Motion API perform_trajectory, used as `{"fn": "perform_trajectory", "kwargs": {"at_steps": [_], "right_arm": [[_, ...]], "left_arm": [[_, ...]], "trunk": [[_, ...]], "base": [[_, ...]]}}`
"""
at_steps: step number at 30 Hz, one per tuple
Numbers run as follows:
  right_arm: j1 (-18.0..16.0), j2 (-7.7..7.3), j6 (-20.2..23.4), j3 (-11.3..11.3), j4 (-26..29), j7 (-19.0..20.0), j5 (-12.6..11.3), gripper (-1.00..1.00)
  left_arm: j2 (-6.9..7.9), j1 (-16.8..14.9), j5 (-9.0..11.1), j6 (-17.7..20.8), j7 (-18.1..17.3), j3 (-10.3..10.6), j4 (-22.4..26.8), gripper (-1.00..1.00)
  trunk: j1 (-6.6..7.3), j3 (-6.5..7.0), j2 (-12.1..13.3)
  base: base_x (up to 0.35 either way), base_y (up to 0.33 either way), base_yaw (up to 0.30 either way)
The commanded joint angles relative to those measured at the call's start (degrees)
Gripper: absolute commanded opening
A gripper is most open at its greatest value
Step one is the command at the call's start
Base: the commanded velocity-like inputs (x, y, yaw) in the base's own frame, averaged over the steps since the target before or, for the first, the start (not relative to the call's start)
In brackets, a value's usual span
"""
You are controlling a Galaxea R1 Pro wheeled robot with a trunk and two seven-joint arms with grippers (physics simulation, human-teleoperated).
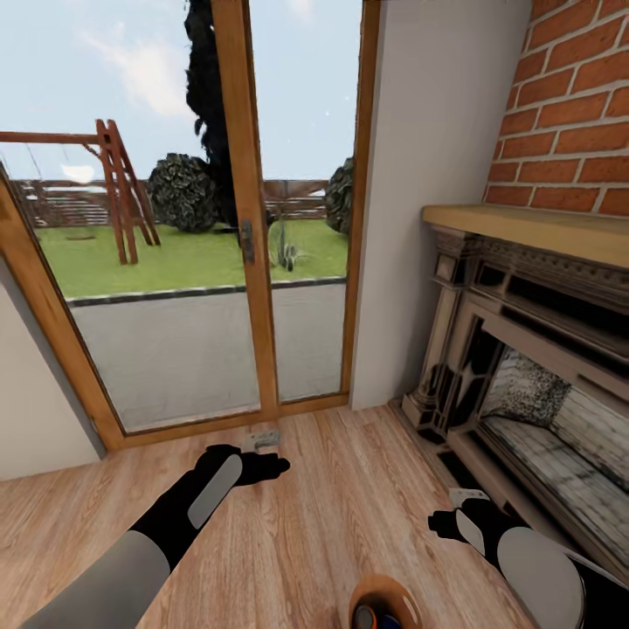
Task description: Put the three can of soda from the living room inside the tash can in the kitchen.
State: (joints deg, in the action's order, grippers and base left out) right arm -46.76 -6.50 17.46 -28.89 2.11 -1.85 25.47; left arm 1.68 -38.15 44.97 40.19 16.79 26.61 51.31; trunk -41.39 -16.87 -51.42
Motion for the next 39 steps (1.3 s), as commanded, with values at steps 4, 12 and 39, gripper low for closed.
{"fn": "perform_trajectory", "kwargs": {"at_steps": [4, 12, 39], "right_arm": [[0.0, 0.00, 0.0, 0.0, 0.0, -0.1, 0.0, 1.00], [0.0, 0.05, 0.0, 0.0, -0.1, -0.1, 0.0, 1.00], [0.0, 0.03, 0.1, 0.0, -0.1, -0.4, 0.1, 1.00]], "left_arm": [[-0.01, 0.0, 0.0, 0.0, 0.0, 0.1, -0.2, 1.00], [-0.01, -0.1, -0.1, -0.1, 0.0, 0.2, -0.3, 1.00], [-0.19, 0.3, 0.0, -3.1, 0.4, 2.3, -2.0, 1.00]], "trunk": [[0.88, 0.72, 1.6], [2.64, 2.16, 4.8], [8.57, 7.01, 15.7]], "base": [[0.000, 0.000, 0.000], [0.000, 0.000, 0.000], [0.000, 0.000, 0.000]]}}
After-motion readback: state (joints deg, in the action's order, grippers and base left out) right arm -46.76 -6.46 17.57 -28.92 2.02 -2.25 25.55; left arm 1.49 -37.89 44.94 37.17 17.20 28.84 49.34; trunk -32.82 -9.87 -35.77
